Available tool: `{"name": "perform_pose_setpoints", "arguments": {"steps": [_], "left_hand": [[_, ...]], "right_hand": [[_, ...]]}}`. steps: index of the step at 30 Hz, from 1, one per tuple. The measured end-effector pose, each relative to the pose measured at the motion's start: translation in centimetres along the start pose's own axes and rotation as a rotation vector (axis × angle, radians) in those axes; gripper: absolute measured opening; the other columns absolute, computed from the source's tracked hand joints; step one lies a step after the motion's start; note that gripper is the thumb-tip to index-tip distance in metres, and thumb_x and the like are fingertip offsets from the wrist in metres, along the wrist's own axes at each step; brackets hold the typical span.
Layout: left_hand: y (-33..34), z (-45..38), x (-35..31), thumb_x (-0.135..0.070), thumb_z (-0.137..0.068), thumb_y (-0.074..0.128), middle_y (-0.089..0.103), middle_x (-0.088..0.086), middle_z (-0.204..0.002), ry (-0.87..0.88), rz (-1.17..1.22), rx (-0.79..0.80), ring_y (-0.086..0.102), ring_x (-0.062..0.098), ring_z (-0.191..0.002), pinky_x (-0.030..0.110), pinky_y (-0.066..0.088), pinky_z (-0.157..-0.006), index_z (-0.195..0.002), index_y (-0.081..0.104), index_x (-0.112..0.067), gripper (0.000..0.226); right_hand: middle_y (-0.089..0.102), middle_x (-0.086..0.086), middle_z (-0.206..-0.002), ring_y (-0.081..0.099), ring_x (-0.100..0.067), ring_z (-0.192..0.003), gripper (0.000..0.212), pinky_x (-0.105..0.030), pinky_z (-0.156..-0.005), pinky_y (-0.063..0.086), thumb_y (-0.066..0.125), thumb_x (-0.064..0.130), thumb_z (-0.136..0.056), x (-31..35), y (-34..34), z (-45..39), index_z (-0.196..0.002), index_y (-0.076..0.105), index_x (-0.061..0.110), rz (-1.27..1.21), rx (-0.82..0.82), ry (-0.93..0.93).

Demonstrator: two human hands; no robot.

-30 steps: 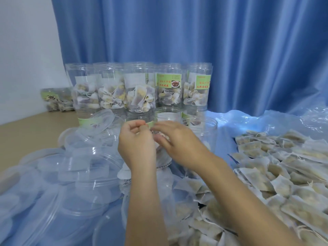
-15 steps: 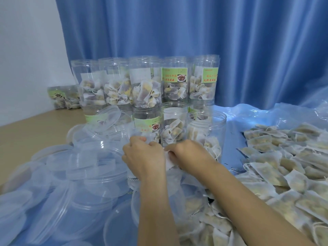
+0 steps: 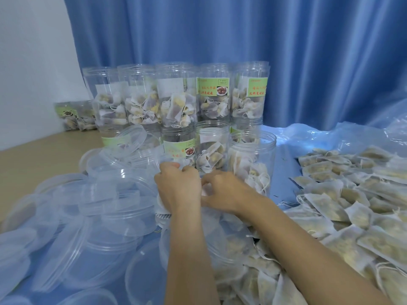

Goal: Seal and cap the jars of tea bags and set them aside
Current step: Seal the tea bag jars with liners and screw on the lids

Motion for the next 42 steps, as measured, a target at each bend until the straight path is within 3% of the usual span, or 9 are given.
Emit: {"name": "perform_pose_setpoints", "arguments": {"steps": [3,8,13,19,26,31,37,40,42], "left_hand": [[0.0,0.0,0.2,-0.008,-0.088,0.046,0.054,0.016,-0.125,-0.018,0.02,-0.001,0.052,0.03,-0.106,0.026,0.031,-0.075,-0.118,0.052,-0.008,0.031],[-1.3,0.4,-1.1,-0.006,-0.088,0.046,0.056,0.014,-0.123,-0.008,0.125,-0.14,0.052,0.029,-0.108,0.024,0.029,-0.074,-0.116,0.055,-0.009,0.029],[-0.7,3.3,-5.6,-0.009,-0.087,0.048,0.051,0.014,-0.123,0.209,0.054,-0.061,0.052,0.032,-0.109,0.03,0.035,-0.078,-0.115,0.053,-0.009,0.029],[-1.3,4.2,-7.5,-0.01,-0.087,0.046,0.058,0.022,-0.116,0.365,-0.434,0.224,0.056,0.037,-0.103,0.035,0.038,-0.072,-0.111,0.056,0.001,0.028],[-1.8,6.7,-2.0,-0.035,-0.086,0.059,0.052,0.013,-0.124,0.419,-0.888,0.54,0.052,0.029,-0.11,0.032,0.041,-0.08,-0.12,0.052,-0.01,0.043],[-1.4,7.2,-0.3,-0.05,-0.078,0.068,0.035,0.017,-0.132,0.36,-0.901,0.44,0.04,0.033,-0.121,0.035,0.038,-0.094,-0.131,0.032,-0.003,0.08],[-1.9,5.3,-1.4,-0.009,-0.087,0.061,0.061,0.014,-0.117,0.215,-0.017,0.209,0.059,0.026,-0.102,0.028,0.043,-0.08,-0.127,0.048,-0.007,0.042],[-1.2,4.4,-1.9,0.004,-0.088,0.055,0.067,0.004,-0.095,-0.059,0.744,0.436,0.067,0.007,-0.066,0.02,0.052,-0.058,-0.123,0.05,-0.003,0.036],[-0.6,4.0,-2.6,0.009,-0.09,0.048,0.069,0.003,-0.086,-0.138,0.982,0.57,0.067,0.004,-0.057,0.016,0.052,-0.051,-0.116,0.054,0.002,0.028]], "right_hand": [[0.066,-0.009,-0.101,0.06,-0.028,-0.097,0.055,-0.035,-0.074,0.049,0.052,0.055,-0.08,0.0,0.2,-0.2,-0.113,0.058,0.011,0.112,-0.03,0.019],[0.064,-0.019,-0.098,0.062,-0.034,-0.088,0.032,-0.032,-0.058,0.034,0.041,0.013,-0.094,0.7,-0.4,-0.4,-0.124,0.046,0.003,0.369,-0.253,-0.066],[0.059,-0.015,-0.089,0.057,-0.03,-0.08,0.067,-0.037,-0.069,0.045,0.049,0.004,-0.091,1.4,-5.1,-0.2,-0.148,0.019,0.022,0.039,-0.348,-0.097],[0.064,-0.009,-0.112,0.058,-0.025,-0.104,0.044,-0.038,-0.085,0.045,0.05,-0.011,-0.08,2.2,-8.2,3.0,-0.115,0.063,0.012,0.0,-0.496,-0.175],[0.058,-0.017,-0.11,0.052,-0.031,-0.104,0.026,-0.03,-0.086,0.037,0.044,0.003,-0.096,2.3,-6.7,7.2,-0.116,0.06,-0.001,0.197,-0.309,-0.206],[0.057,-0.016,-0.12,0.051,-0.031,-0.109,0.03,-0.032,-0.092,0.036,0.043,0.015,-0.099,1.4,-5.9,9.8,-0.118,0.058,-0.003,0.126,-0.248,-0.162],[0.048,-0.004,-0.139,0.043,-0.018,-0.129,0.043,-0.015,-0.098,0.025,0.048,0.028,-0.098,-0.9,-6.8,10.4,-0.138,0.046,0.012,-0.156,-0.358,0.041],[0.053,0.008,-0.134,0.048,-0.006,-0.121,0.043,-0.02,-0.104,0.032,0.052,0.042,-0.093,-1.9,-7.7,10.1,-0.131,0.054,0.021,-0.687,-0.422,0.206],[0.062,0.003,-0.126,0.058,-0.011,-0.114,0.041,-0.031,-0.098,0.046,0.057,0.039,-0.09,-1.7,-8.2,9.5,-0.124,0.06,0.017,-1.068,-0.393,0.191]]}}
Point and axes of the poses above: each hand's wrist, its own z-axis away from the middle knuckle, its own y-axis out of the palm, x = y × z, the point moved 4 cm from there along -z, towards the middle knuckle
